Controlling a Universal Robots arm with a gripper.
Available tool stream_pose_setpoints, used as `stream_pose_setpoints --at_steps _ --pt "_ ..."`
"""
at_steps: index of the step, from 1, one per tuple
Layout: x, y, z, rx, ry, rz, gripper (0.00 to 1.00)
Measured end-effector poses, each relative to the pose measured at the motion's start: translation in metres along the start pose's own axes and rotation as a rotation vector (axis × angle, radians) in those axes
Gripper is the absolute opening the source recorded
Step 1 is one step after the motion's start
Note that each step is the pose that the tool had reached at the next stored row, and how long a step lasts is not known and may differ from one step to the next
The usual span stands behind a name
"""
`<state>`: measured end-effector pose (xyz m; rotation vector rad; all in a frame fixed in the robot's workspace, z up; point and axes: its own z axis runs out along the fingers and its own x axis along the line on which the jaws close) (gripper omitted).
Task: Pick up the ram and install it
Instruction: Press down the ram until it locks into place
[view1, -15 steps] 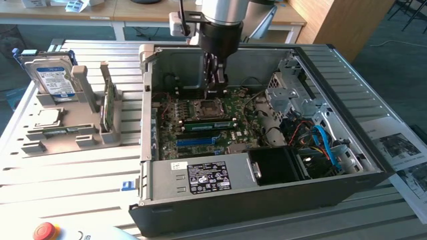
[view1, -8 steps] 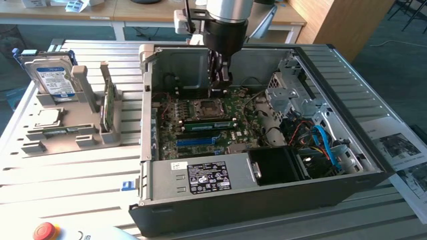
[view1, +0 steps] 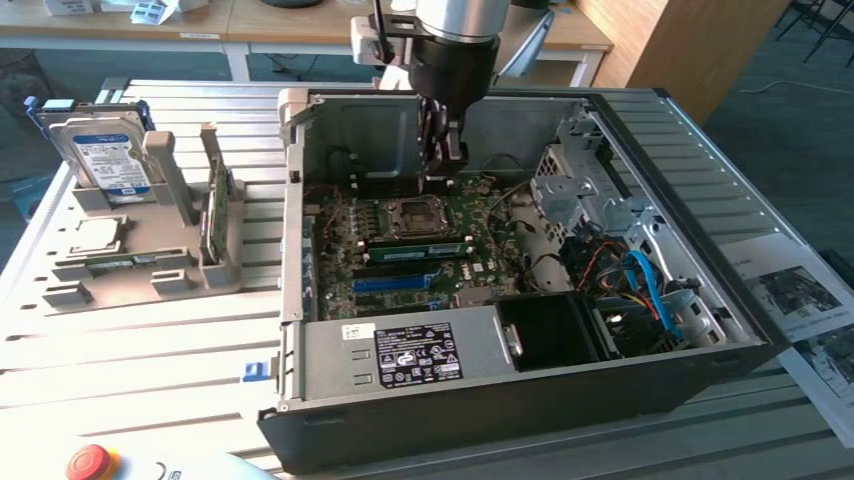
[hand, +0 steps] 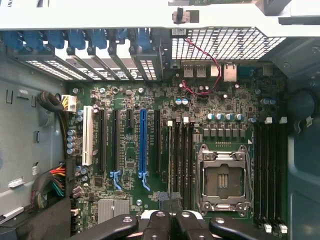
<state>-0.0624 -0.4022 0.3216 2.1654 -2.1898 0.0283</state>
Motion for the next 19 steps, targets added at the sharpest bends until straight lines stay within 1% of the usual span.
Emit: stream_pose_setpoints --at_steps 9,12,15,19 --pt "0.0000 0.0000 0.0000 0.0000 0.0000 0.000 0.10" --pt "0.0000 0.0000 0.0000 -0.0004 -0.0014 0.005 0.10" --pt "0.0000 0.0000 0.0000 -0.0017 -0.0023 0.029 0.10" --pt "0.0000 0.0000 0.0000 -0.0049 -0.0040 0.086 0.10"
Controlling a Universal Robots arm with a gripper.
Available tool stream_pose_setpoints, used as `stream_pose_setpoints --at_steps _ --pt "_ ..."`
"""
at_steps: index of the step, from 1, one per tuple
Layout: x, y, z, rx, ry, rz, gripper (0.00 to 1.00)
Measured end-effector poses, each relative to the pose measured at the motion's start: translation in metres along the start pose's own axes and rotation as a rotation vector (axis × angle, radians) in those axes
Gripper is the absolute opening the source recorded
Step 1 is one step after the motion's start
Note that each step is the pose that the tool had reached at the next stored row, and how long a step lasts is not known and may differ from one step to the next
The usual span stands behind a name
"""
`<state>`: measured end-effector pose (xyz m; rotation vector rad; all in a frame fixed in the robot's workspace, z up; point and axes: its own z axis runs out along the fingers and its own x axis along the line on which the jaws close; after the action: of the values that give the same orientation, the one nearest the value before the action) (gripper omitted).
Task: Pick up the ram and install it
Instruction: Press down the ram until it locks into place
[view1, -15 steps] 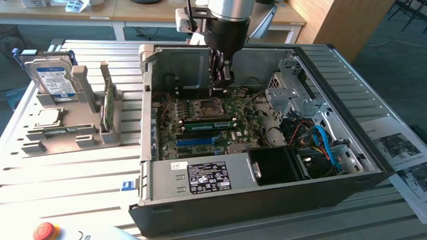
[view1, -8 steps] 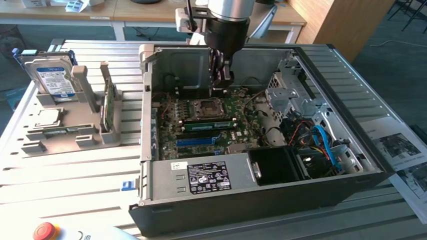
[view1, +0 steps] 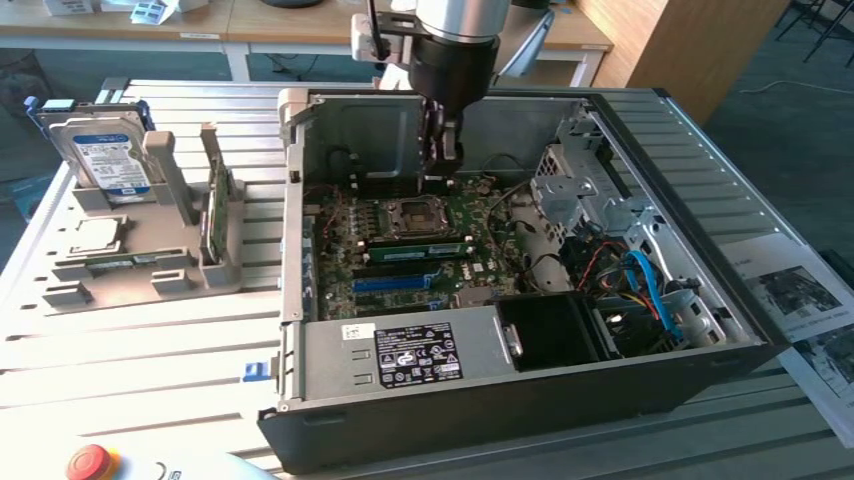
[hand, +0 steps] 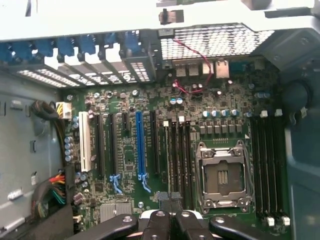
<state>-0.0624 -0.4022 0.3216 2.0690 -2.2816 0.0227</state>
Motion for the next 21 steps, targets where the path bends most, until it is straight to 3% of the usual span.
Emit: stream_pose_setpoints --at_steps 21 --pt "0.0000 0.0000 0.0002 -0.0164 -0.0090 0.294 0.10"
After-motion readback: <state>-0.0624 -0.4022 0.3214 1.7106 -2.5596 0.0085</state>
